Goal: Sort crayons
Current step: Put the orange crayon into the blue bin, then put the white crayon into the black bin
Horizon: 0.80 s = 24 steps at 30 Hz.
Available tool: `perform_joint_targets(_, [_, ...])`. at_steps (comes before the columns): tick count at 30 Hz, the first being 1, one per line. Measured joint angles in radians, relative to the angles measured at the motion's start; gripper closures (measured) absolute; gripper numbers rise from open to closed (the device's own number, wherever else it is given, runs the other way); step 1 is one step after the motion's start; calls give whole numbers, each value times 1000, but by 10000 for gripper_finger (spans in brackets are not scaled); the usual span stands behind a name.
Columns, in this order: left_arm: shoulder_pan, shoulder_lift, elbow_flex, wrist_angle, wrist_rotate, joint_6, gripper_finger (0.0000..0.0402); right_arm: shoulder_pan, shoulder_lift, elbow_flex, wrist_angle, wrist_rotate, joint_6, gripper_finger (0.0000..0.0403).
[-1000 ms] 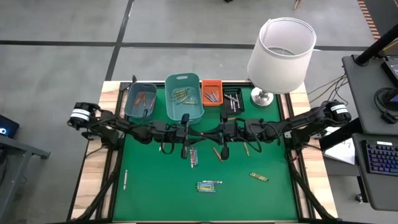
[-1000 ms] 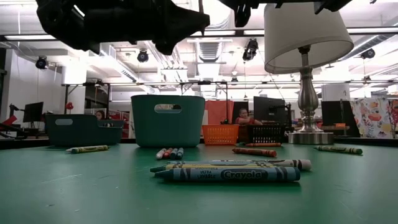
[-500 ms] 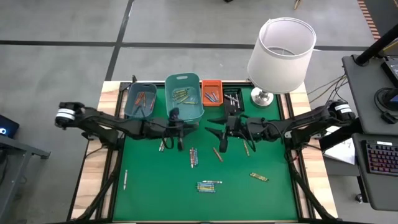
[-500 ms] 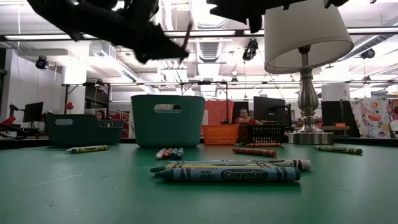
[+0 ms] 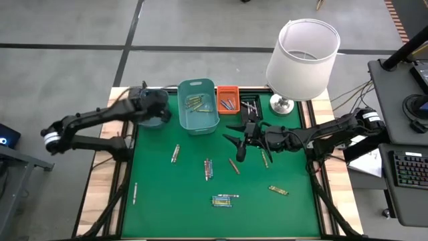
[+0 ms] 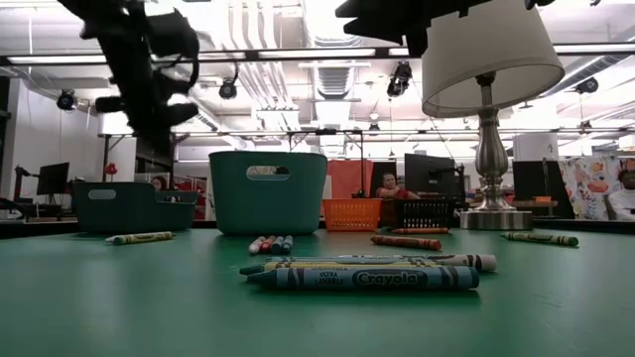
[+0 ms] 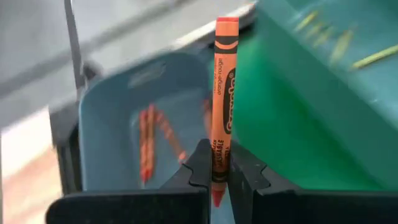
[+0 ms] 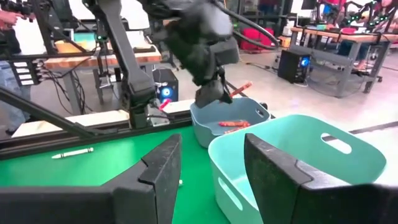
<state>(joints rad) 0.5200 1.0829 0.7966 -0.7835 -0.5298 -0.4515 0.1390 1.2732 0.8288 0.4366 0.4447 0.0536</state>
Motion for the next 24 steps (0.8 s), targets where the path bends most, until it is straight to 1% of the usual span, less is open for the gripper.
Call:
perform_joint_targets(3, [151,43,5,-29,128,44,398,0,0,0,-9,0,8,238])
perform_joint_targets(5, [216,78,7,-25,156,65,398,0,0,0,-20,0,18,239])
perform_joint_targets(7, [253,115,7,-25,153,82,392,0,0,0,-29,0,21,238])
perform_joint_targets(10, [276,165,7,-28,114,96,377,0,0,0,-37,1,25,238])
perform_joint_targets(16, [276,234,7,-28,21,99,343,0,0,0,-39,1,25,238])
perform_joint_targets(21, [276,244,7,-25,5,99,324,0,0,0,-42,1,25,239])
perform_joint_targets(24, [258,222,7,-26,22,94,322,0,0,0,-43,1,33,239])
